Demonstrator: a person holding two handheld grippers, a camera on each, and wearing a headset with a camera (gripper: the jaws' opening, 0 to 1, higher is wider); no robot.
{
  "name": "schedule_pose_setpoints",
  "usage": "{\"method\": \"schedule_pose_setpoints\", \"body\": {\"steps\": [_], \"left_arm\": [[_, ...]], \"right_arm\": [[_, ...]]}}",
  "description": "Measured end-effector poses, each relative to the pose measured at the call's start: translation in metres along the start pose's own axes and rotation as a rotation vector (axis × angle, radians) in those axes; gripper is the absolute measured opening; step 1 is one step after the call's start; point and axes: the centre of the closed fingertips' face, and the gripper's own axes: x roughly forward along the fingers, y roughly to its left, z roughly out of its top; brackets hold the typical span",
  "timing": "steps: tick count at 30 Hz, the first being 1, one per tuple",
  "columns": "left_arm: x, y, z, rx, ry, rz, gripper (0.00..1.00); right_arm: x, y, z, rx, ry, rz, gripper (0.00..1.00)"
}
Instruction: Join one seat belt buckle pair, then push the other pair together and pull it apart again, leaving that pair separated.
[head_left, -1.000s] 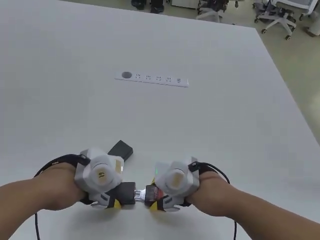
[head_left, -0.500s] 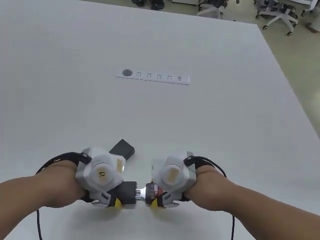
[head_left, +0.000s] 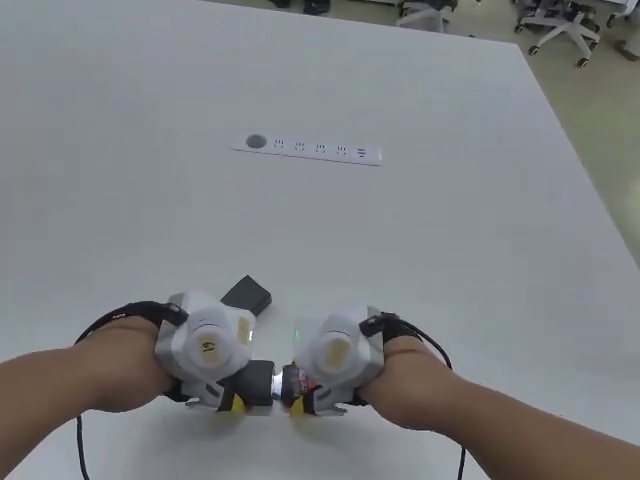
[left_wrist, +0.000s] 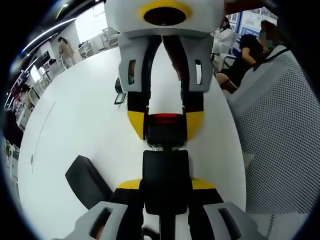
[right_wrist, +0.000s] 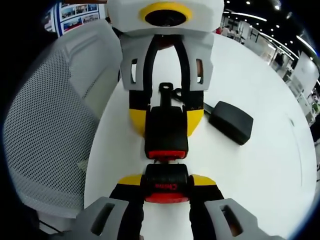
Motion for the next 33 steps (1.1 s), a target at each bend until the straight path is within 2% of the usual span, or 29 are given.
{"method": "schedule_pose_setpoints", "body": {"steps": [1, 2, 8, 15, 19, 33], "left_arm": [[0.002, -0.001, 0.001, 0.014, -0.003, -0.014, 0.34], [0.003, -0.001, -0.001, 0.007, 0.007, -0.006, 0.34], [0.004, -0.002, -0.001, 0.007, 0.009, -0.004, 0.34], [0.002, -0.002, -0.001, -0.024, -0.027, 0.012, 0.34], [0.002, -0.001, -0.002, -0.015, -0.034, 0.019, 0.34], [-0.003, -0.002, 0.001, -0.031, -0.025, 0.009, 0.34]], "right_arm": [[0.002, 0.000, 0.007, 0.015, -0.028, -0.005, 0.30], [0.000, 0.002, 0.004, -0.004, -0.002, -0.001, 0.30], [-0.001, 0.002, 0.003, 0.003, -0.009, -0.002, 0.30], [-0.004, 0.002, 0.000, -0.013, -0.015, -0.007, 0.31], [-0.004, 0.001, -0.002, -0.003, -0.023, -0.012, 0.31], [-0.004, 0.000, -0.003, -0.017, -0.003, 0.010, 0.31]]}}
